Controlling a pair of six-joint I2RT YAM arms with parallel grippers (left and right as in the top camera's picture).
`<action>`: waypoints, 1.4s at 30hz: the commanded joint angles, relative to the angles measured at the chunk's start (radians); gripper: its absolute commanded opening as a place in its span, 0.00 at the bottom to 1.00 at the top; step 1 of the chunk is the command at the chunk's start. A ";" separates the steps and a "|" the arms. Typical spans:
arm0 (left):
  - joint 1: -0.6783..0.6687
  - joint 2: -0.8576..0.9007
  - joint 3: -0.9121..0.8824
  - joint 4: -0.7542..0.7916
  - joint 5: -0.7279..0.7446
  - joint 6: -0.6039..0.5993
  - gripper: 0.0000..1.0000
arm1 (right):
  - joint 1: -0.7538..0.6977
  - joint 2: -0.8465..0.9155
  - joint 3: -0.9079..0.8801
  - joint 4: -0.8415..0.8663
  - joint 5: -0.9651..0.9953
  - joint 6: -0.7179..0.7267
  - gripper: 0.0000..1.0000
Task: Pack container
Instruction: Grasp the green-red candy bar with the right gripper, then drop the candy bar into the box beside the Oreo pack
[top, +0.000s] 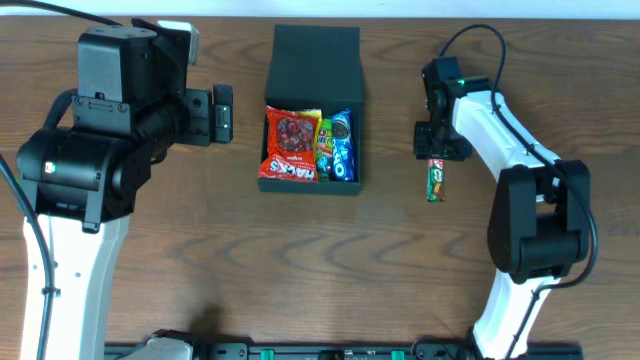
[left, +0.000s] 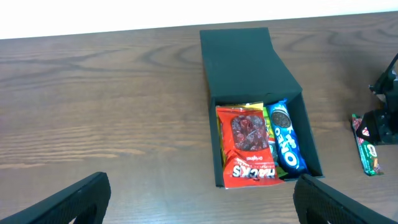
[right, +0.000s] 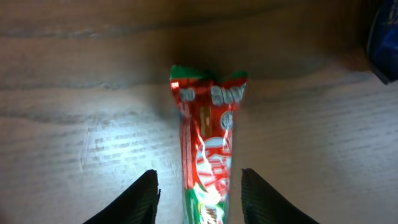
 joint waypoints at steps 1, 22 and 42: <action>0.003 0.002 -0.005 0.002 0.000 -0.006 0.95 | -0.008 0.004 -0.028 0.033 -0.029 0.001 0.42; 0.003 0.002 -0.005 0.002 0.000 -0.006 0.95 | -0.046 0.053 -0.060 0.095 -0.032 -0.007 0.29; 0.003 0.002 -0.005 0.009 0.000 -0.006 0.95 | -0.017 0.063 0.229 -0.095 -0.258 -0.020 0.05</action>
